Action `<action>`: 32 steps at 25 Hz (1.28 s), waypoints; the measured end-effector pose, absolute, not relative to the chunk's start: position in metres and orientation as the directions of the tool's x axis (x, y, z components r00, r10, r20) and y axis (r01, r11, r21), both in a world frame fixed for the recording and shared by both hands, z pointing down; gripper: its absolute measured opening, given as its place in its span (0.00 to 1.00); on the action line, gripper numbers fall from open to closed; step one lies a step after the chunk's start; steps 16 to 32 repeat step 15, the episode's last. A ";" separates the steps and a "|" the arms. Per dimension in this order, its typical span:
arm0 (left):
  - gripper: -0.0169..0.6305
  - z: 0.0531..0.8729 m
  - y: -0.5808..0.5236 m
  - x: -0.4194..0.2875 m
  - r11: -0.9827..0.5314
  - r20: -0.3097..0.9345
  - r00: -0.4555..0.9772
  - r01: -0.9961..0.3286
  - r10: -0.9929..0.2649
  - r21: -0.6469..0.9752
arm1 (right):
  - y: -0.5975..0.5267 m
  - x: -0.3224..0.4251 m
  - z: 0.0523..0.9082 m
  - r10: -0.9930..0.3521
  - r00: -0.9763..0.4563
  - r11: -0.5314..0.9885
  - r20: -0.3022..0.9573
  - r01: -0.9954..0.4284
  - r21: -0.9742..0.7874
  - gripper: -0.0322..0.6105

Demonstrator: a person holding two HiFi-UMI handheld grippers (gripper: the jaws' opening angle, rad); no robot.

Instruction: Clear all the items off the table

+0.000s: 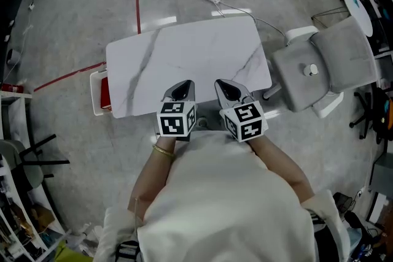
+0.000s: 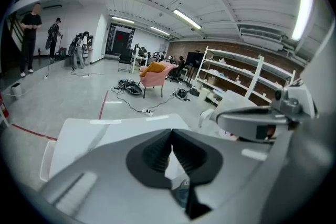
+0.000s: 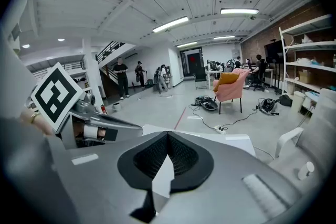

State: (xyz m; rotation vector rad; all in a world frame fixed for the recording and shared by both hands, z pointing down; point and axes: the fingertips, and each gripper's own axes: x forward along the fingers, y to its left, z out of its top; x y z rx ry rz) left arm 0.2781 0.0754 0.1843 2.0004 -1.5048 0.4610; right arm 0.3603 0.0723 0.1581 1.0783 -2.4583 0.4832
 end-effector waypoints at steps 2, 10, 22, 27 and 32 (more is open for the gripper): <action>0.04 0.183 0.075 0.280 -0.195 0.590 0.305 -0.950 -0.747 0.245 | 0.073 0.361 0.157 -0.615 -0.613 0.638 0.496 -0.756 -0.145 0.05; 0.04 0.182 0.074 0.283 -0.205 0.587 0.315 -0.947 -0.746 0.248 | 0.072 0.366 0.159 -0.627 -0.595 0.622 0.504 -0.771 -0.138 0.05; 0.04 0.182 0.071 0.287 -0.213 0.586 0.321 -0.945 -0.744 0.247 | 0.071 0.369 0.161 -0.627 -0.592 0.618 0.507 -0.774 -0.139 0.05; 0.04 0.182 0.071 0.287 -0.213 0.586 0.321 -0.945 -0.744 0.247 | 0.071 0.369 0.161 -0.627 -0.592 0.618 0.507 -0.774 -0.139 0.05; 0.04 0.182 0.071 0.287 -0.213 0.586 0.321 -0.945 -0.744 0.247 | 0.071 0.369 0.161 -0.627 -0.592 0.618 0.507 -0.774 -0.139 0.05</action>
